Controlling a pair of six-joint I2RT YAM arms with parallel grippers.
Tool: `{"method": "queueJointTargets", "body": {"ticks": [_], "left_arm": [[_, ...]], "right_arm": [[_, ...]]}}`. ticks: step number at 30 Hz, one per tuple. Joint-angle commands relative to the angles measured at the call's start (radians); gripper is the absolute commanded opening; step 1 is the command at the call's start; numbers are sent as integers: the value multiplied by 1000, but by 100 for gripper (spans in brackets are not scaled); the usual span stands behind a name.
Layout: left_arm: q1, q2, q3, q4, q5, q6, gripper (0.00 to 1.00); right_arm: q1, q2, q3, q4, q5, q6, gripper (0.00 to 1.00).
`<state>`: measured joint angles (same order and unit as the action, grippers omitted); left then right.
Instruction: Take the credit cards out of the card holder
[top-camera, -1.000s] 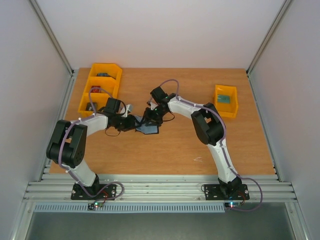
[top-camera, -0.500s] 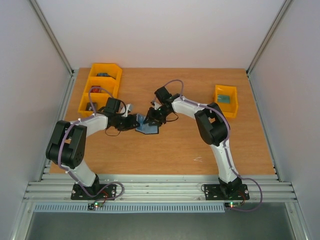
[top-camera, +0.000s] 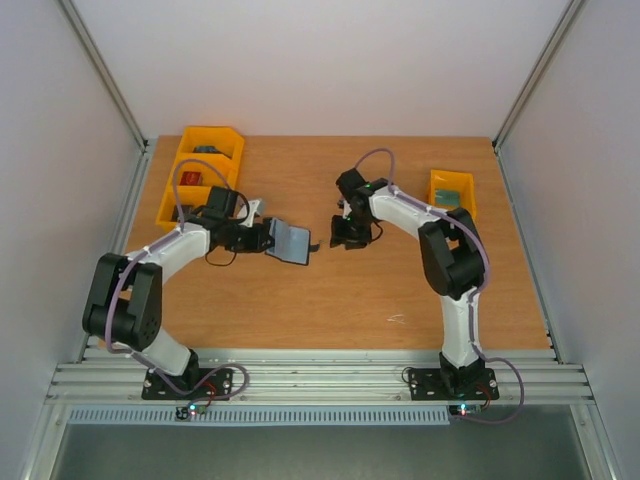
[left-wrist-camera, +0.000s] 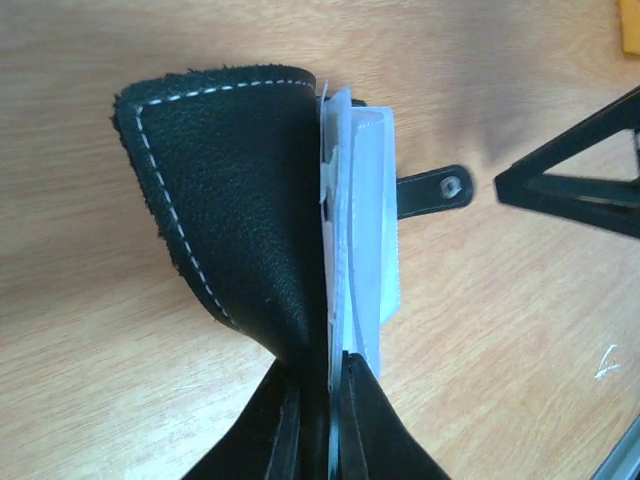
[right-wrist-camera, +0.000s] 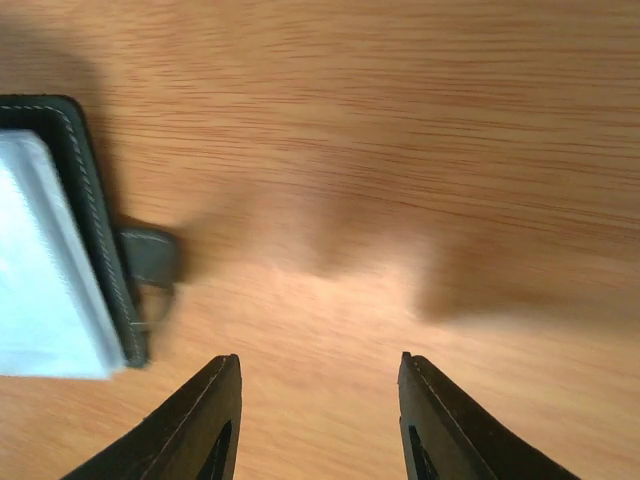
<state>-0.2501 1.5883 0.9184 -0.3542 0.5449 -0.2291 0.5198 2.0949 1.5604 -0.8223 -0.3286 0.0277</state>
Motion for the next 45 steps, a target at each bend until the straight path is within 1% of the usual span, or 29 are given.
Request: {"method": "queueJointTargets", "body": {"ticks": [1, 4, 6, 8, 9, 10, 12, 13, 15, 16, 17, 19, 21, 23, 25, 29, 31, 35, 38, 42, 45], "left_arm": [[3, -56, 53, -70, 9, 98, 0], [-3, -76, 111, -145, 29, 139, 0], [-20, -82, 190, -244, -27, 203, 0], [-65, -82, 291, -359, -203, 307, 0], [-98, -80, 342, -407, -325, 360, 0], [-137, -81, 383, -438, -464, 455, 0], [-205, -91, 425, -450, -717, 596, 0], [-229, -96, 433, -443, -815, 683, 0], [-255, -106, 458, -437, -934, 770, 0], [-260, -109, 476, -447, -954, 788, 0], [-261, -113, 507, -488, -944, 789, 0], [-260, -116, 605, -579, -844, 745, 0], [-256, -118, 683, -653, -701, 665, 0], [-246, -112, 747, -698, -527, 593, 0], [-209, -105, 801, -734, -359, 534, 0], [-84, -99, 899, -770, 20, 401, 0], [-31, -101, 934, -774, 159, 347, 0], [6, -113, 973, -783, 392, 305, 0], [6, -121, 972, -767, 513, 266, 0], [5, -122, 1008, -777, 568, 258, 0], [5, -126, 1025, -777, 636, 257, 0]], "right_arm": [[-11, -142, -5, -68, 114, -129, 44], [-10, -240, 5, -75, 128, -180, 45], [-7, -322, 8, -51, 93, -210, 46], [-4, -383, 14, -15, 27, -231, 48], [-3, -410, 16, 5, -6, -230, 50], [-3, -433, 19, 24, -42, -225, 50], [-3, -471, 21, 69, -107, -204, 51], [-3, -486, 19, 99, -139, -186, 51], [-3, -516, 8, 174, -231, -141, 51], [-3, -528, -1, 219, -271, -113, 51], [-3, -539, -9, 276, -305, -87, 51], [0, -554, -20, 341, -347, -39, 51], [5, -568, -24, 388, -366, 8, 49], [14, -581, -32, 435, -379, 47, 48], [33, -586, -39, 469, -393, 67, 47], [49, -618, -69, 508, -412, 83, 45], [49, -652, -98, 559, -425, 91, 45], [48, -690, -84, 539, -420, 68, 40], [49, -689, -65, 545, -449, 80, 36], [49, -684, -56, 569, -457, 100, 33], [49, -676, -56, 607, -477, 127, 29]]}}
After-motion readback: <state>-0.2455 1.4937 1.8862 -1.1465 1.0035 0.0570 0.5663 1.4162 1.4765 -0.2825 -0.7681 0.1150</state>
